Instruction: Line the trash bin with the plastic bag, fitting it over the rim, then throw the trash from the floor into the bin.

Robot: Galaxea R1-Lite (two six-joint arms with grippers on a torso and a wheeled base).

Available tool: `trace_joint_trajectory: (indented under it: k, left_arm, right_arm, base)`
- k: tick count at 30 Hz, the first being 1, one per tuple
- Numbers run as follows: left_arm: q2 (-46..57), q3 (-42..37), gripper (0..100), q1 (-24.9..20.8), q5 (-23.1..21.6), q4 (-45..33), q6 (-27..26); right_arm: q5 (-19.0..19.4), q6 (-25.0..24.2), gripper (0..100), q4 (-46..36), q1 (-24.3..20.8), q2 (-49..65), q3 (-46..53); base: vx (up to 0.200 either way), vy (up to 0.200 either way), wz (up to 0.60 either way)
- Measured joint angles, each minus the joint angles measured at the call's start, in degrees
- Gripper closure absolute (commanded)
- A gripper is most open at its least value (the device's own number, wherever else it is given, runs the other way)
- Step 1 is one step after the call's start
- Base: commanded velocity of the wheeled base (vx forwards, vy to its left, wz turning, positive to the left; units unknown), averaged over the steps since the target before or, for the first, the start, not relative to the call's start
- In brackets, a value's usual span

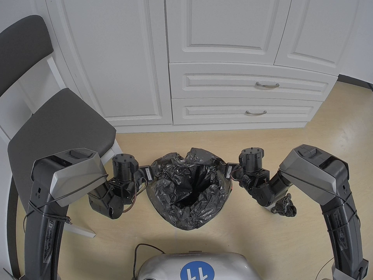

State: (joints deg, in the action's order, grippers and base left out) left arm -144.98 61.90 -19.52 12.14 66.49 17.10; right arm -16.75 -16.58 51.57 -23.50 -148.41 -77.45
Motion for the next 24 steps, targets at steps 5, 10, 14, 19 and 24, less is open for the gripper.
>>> trace_joint_trajectory:
  k: [5,10,14,19,24]
  left_arm:
    - [-0.7,0.2,0,0.2,0.1,-0.7,-0.1]
    - [-0.2,-0.7,0,0.4,0.1,-6.5,-0.3]
    - [1.1,-1.4,0,0.6,0.0,-11.0,-0.3]
    - [2.8,-2.1,0,0.8,-0.2,-11.4,-0.3]
    - [4.3,-3.1,0,0.8,-0.4,-11.3,-0.4]
  right_arm:
    - [0.3,0.0,0,-0.1,0.3,-1.4,-0.4]
    - [0.6,0.1,0,-1.4,0.4,-2.2,-0.1]
    - [0.7,0.1,0,-3.8,0.5,-2.4,0.0]
    - [0.8,0.0,0,-3.8,0.9,-2.4,-0.2]
    - [0.8,-0.1,0,-3.6,1.1,-1.3,0.3]
  base:
    - [0.0,0.0,0.0]
    - [0.0,0.0,0.0]
    - [0.0,0.0,0.0]
    - [0.0,0.0,0.0]
    - [0.0,0.0,0.0]
